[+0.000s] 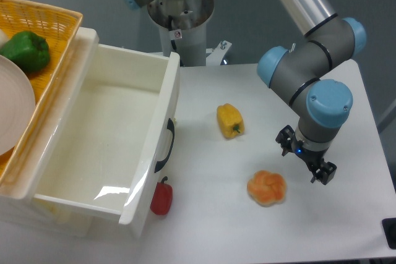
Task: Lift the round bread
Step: 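Move the gripper over the orange round bread and lower toward it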
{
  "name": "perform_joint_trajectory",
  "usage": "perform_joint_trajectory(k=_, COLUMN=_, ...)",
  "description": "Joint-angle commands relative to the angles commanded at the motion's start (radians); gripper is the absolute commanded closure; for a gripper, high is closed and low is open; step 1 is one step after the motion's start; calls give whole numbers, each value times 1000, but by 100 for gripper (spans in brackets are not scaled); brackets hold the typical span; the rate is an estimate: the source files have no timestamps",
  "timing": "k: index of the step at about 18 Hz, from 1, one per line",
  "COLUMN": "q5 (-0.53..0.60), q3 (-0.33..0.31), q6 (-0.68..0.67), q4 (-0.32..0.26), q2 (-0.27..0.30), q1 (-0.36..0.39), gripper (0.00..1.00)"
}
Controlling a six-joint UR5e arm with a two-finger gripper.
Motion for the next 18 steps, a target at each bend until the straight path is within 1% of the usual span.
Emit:
perform_joint_trajectory(k=3, q5=-6, q3=0, q6=0, q4=0, q2=2, q1=0, gripper=0)
perform_joint_trajectory(k=6, q5=-81, q3=-18, q6=-11, q4=2, q2=9, q1=9, gripper=0)
perform_joint_trajectory(k=7, q5=-83, q3=-34, q6=-11, q4=6, q2=9, q1=9, gripper=0)
perform_joint_trajectory(k=9, q5=-80, q3=-69, q6=-24, q4=67, q2=9, q1=8, gripper=0)
perform_joint_trajectory(k=10, q5=-80, q3=-83, q6=-63, q4=84, q2=11, q1=8, gripper=0)
perform_joint_trajectory(k=11, q5=-81, q3=-90, q6=-108, q4=87, q2=12, q1=8, gripper=0)
perform_joint_trajectory(k=12, q5=-81, q3=-92, q6=-126, q4=87, q2=12, q1=8, gripper=0)
perform_joint_trajectory(k=18, q5=-77, q3=-97, q6=-173, q4=87, q2=9, q1=-2, gripper=0)
